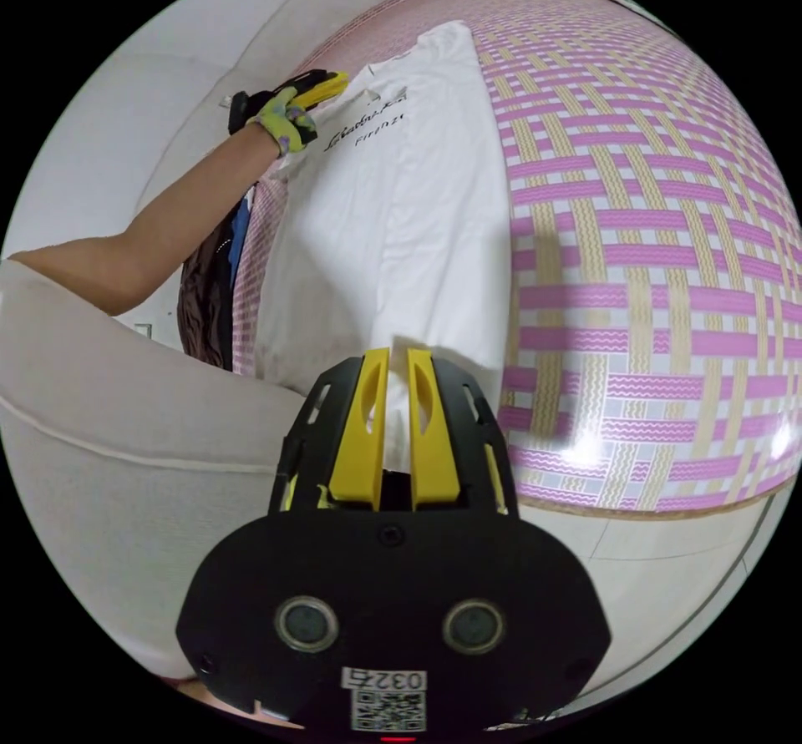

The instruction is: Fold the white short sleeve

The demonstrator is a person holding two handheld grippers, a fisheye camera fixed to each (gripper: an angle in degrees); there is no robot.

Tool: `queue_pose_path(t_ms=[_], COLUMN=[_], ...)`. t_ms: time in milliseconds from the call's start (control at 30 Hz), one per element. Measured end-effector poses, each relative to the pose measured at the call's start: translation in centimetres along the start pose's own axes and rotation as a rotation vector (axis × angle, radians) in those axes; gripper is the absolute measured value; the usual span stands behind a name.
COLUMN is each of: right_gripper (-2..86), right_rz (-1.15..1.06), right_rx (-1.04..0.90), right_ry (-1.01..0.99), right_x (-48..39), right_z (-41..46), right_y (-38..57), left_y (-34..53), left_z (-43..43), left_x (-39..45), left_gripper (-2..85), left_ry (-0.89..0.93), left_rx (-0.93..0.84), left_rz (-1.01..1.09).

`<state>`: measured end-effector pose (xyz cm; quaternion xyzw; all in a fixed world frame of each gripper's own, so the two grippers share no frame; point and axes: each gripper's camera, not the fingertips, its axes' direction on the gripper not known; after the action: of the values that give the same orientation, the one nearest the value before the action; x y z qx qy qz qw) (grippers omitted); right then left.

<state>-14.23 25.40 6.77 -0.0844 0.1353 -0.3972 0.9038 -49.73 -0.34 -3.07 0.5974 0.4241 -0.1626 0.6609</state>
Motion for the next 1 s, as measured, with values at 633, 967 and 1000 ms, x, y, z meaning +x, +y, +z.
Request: queue_pose_path(t_ms=[633, 967, 1000], right_gripper=[4.0, 0.9, 0.3], right_rz=[-0.020, -0.039, -0.039], right_rx=[0.020, 0.020, 0.021], right_ry=[-0.003, 0.020, 0.019], right_x=[0.5, 0.2, 0.2], right_z=[0.7, 1.0, 1.1], right_y=[1.4, 1.5, 1.5], left_y=[4.5, 3.7, 3.7], left_z=[1.7, 1.5, 0.7], left_x=[5.6, 8.8, 8.8], left_gripper=[5.8, -1.0, -1.0], left_ry=[0.020, -0.012, 0.039], left_rx=[-0.233, -0.287, -0.278], left_rz=[0.136, 0.202, 0.189])
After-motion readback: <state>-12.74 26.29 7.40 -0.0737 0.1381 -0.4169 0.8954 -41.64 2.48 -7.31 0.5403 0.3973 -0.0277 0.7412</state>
